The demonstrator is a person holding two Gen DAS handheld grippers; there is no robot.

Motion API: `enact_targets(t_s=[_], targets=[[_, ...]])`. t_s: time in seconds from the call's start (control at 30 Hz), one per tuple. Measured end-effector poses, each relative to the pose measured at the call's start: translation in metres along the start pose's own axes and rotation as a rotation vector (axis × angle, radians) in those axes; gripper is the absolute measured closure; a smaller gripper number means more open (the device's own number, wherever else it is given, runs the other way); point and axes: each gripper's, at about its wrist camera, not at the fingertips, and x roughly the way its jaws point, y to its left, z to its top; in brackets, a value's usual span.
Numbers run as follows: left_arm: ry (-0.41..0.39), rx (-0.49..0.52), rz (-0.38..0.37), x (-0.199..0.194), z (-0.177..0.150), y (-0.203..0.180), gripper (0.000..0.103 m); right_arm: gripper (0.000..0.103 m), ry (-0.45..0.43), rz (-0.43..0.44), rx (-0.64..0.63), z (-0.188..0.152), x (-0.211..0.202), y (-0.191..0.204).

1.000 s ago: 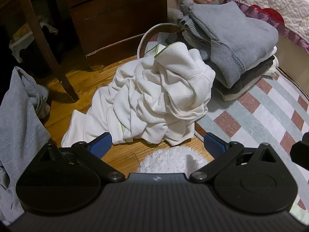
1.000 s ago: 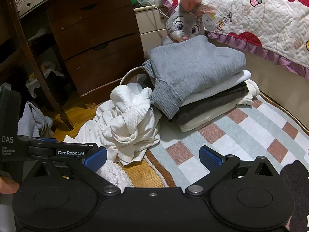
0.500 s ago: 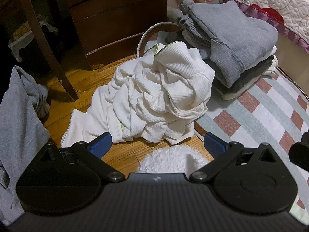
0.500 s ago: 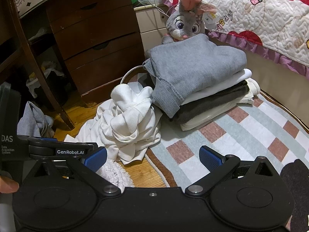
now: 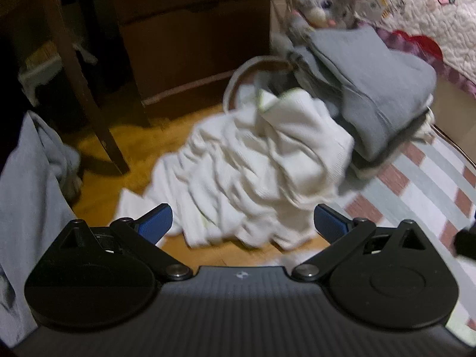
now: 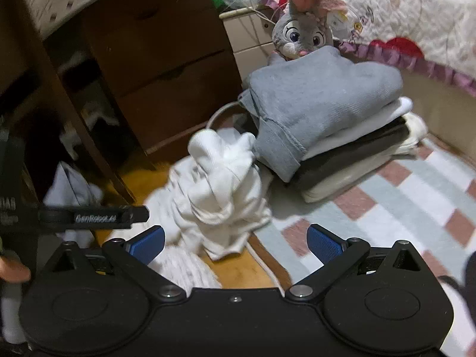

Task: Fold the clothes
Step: 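Grasp the white waffle garment with both grippers from the crumpled pile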

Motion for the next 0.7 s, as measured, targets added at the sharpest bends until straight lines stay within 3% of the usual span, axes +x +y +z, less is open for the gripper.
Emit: enact_targets(t_s=[0.13,0.27,0.43,0.6,0.7], targets=[[-0.039,-0.05,0.027,0.016,0.007,0.029,0.0,0.0,0.077,0.103,0.085,0.021,0.036,-0.013],[-0.046,-0.15,-0.029,0.037,0.013,0.059,0.004,0.0,0.169,0.185,0.146,0.044,0.078,-0.021],[0.113,-0.256,-0.11,0.085,0.014,0.079,0.033,0.0,0.19,0.198,0.174,0.055,0.127,-0.018],[0.22,-0.311,-0.146,0.128,0.021,0.077,0.033,0.0,0.205,0.193,0.214,0.047,0.17,-0.023],[0.202,-0.306,-0.123,0.149,0.035,0.071,0.029,0.0,0.219,0.178,0.281,0.043,0.193,-0.032]])
